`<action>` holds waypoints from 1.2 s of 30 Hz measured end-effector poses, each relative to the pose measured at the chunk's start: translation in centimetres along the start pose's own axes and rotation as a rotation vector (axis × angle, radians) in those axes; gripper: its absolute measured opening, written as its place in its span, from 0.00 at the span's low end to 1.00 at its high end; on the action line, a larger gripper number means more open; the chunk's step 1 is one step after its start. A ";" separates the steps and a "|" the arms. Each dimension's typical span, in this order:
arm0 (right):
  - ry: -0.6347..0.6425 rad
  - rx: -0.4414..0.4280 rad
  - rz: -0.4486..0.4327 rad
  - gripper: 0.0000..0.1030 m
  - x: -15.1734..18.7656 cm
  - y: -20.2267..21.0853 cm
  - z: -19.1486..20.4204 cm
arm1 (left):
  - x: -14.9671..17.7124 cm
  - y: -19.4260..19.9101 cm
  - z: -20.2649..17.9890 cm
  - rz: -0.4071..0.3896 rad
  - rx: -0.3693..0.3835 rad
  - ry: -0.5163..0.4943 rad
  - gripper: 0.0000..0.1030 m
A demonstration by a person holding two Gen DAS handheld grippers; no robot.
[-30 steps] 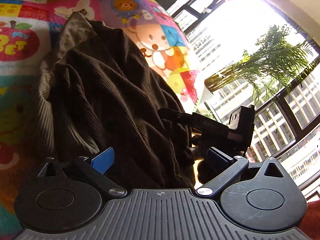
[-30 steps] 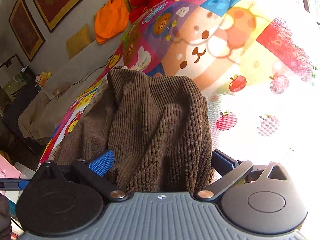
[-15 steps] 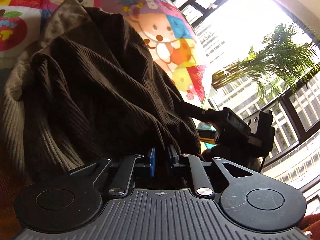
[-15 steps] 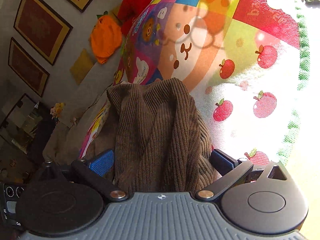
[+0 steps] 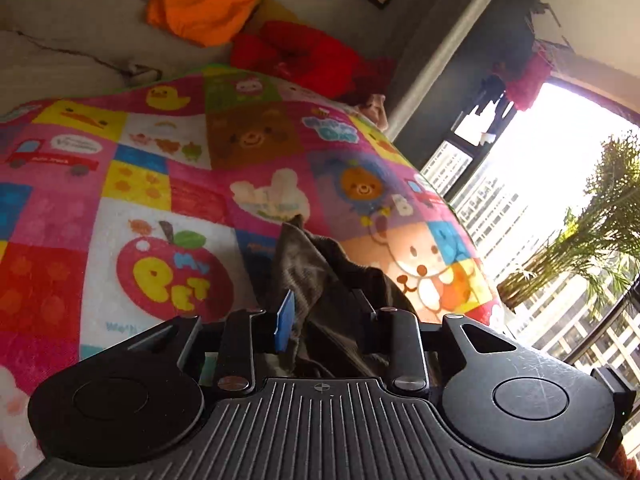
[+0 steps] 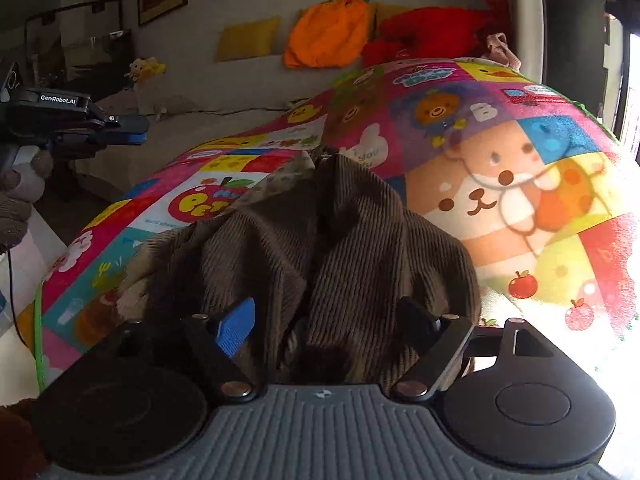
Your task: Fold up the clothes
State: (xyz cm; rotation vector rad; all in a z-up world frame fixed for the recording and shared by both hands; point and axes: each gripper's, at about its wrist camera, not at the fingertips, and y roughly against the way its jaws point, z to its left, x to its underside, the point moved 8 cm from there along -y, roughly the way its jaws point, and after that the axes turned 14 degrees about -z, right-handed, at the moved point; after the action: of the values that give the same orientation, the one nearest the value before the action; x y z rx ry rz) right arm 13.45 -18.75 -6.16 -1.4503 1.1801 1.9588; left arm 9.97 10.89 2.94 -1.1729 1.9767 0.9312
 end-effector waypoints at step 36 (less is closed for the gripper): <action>0.233 -0.206 -0.062 0.55 -20.0 -13.4 10.0 | 0.1 -4.1 7.7 -0.050 -0.049 -0.229 0.99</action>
State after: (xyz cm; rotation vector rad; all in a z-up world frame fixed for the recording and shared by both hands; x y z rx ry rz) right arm 25.13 -0.33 8.18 -1.8398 1.0355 1.9560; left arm 15.00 15.76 -2.29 -1.0851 1.7442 1.0447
